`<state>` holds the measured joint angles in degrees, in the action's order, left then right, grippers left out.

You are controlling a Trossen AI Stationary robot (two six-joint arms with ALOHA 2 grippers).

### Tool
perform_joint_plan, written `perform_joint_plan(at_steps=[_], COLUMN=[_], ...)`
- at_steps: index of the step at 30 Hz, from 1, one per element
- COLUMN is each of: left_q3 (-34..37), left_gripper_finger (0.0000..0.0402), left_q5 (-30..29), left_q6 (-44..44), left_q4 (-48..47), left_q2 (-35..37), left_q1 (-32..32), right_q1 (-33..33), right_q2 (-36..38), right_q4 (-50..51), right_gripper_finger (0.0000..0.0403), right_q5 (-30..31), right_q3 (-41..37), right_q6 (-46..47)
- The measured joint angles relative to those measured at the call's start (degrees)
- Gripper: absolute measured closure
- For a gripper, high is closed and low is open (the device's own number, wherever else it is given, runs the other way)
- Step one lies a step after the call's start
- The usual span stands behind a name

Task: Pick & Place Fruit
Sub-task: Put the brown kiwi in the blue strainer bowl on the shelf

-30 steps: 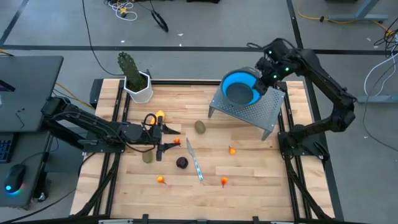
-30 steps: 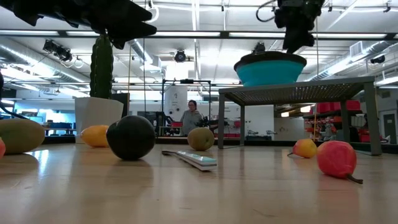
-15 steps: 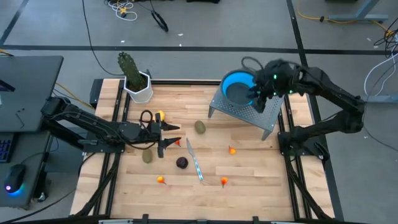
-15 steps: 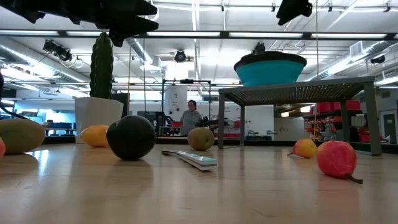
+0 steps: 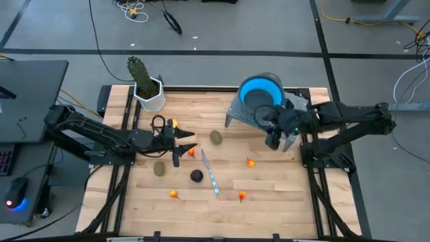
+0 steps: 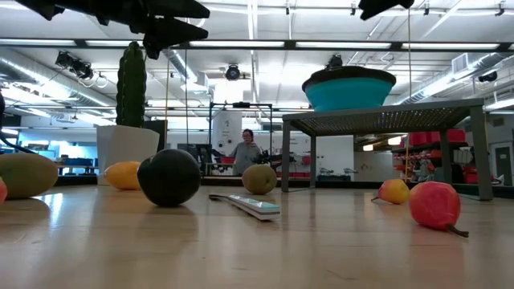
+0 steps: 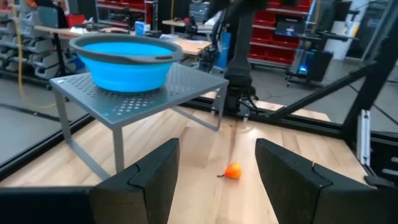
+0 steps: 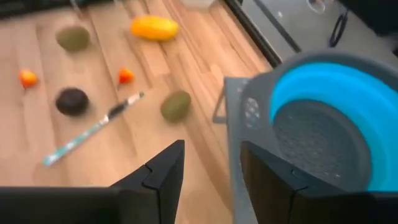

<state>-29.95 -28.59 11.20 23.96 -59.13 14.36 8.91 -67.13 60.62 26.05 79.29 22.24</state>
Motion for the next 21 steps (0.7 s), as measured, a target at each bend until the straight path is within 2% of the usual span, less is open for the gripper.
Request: perform_joint_plan(at_steps=[4, 8, 11, 16, 21], left_q3=[-1.5, -4.0, -7.2, -14.6, -19.4], left_gripper_finger=[0.0180, 0.0180, 0.0180, 0.0168, 0.0133], left_q5=[1.3, 5.2, 5.5, 5.5, 7.8], left_q6=[0.4, 2.5, 4.0, 5.5, 6.3], left_q4=[-0.5, -2.2, -8.0, -15.2, -17.9], left_q2=[-1.0, -3.8, -7.9, -14.1, -19.2], left_q1=[-1.9, -4.3, -5.4, -7.4, -9.1], right_q1=[3.2, 5.4, 7.0, 8.6, 9.6], right_q2=[0.5, 0.4, 0.4, 0.4, 0.5], right_q4=[-6.8, -16.7, -22.4, -23.7, -23.6], right_gripper_finger=[0.0236, 0.0236, 0.0236, 0.0236, 0.0236], right_q5=[4.7, 7.9, 11.8, 17.8, 19.0], right_q3=[-3.4, -8.4, -11.1, -11.8, -13.8], right_q6=[1.6, -1.8, -4.4, -7.3, -7.6])
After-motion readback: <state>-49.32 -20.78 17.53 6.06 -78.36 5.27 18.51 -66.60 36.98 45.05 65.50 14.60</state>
